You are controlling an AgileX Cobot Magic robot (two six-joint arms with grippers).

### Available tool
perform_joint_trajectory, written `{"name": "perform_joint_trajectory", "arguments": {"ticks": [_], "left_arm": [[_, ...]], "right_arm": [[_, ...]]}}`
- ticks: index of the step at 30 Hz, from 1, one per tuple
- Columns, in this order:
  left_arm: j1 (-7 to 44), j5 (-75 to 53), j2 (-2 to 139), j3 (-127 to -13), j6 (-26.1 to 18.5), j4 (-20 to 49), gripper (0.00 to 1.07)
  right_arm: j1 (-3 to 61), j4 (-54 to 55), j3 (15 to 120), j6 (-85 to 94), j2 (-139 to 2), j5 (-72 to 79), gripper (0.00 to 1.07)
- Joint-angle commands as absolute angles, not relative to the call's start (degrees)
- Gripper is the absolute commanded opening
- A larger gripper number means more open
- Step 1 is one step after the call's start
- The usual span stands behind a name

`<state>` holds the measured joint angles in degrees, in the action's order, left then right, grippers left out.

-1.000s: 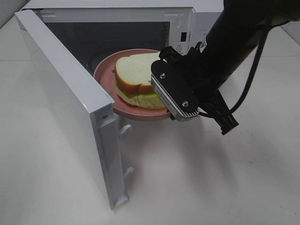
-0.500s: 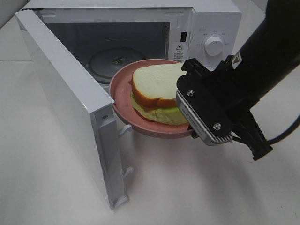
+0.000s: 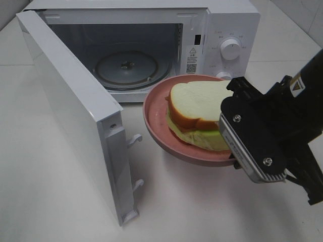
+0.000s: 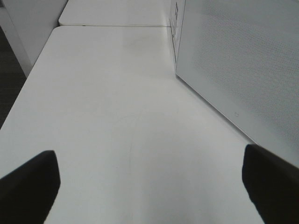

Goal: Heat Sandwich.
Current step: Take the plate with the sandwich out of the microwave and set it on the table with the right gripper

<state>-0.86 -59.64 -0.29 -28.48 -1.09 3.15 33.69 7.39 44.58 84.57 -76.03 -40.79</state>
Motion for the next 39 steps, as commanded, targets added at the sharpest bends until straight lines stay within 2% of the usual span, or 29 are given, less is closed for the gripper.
{"name": "perform_joint_trajectory", "arguments": {"ticks": [1, 14, 39], "left_arm": [[-1.1, -59.3, -1.8, -28.4, -1.1, 3.2, 1.00], [-1.1, -59.3, -1.8, -28.4, -1.1, 3.2, 1.00], [-1.1, -59.3, -1.8, -28.4, -1.1, 3.2, 1.00]], "right_arm": [[33.5, 5.4, 43.5, 81.8, -74.4, -41.3, 0.01], [33.5, -2.8, 40.0, 60.0, -67.4, -46.8, 0.01], [33.5, -16.1, 40.0, 17.7, -66.7, -49.3, 0.00]]}}
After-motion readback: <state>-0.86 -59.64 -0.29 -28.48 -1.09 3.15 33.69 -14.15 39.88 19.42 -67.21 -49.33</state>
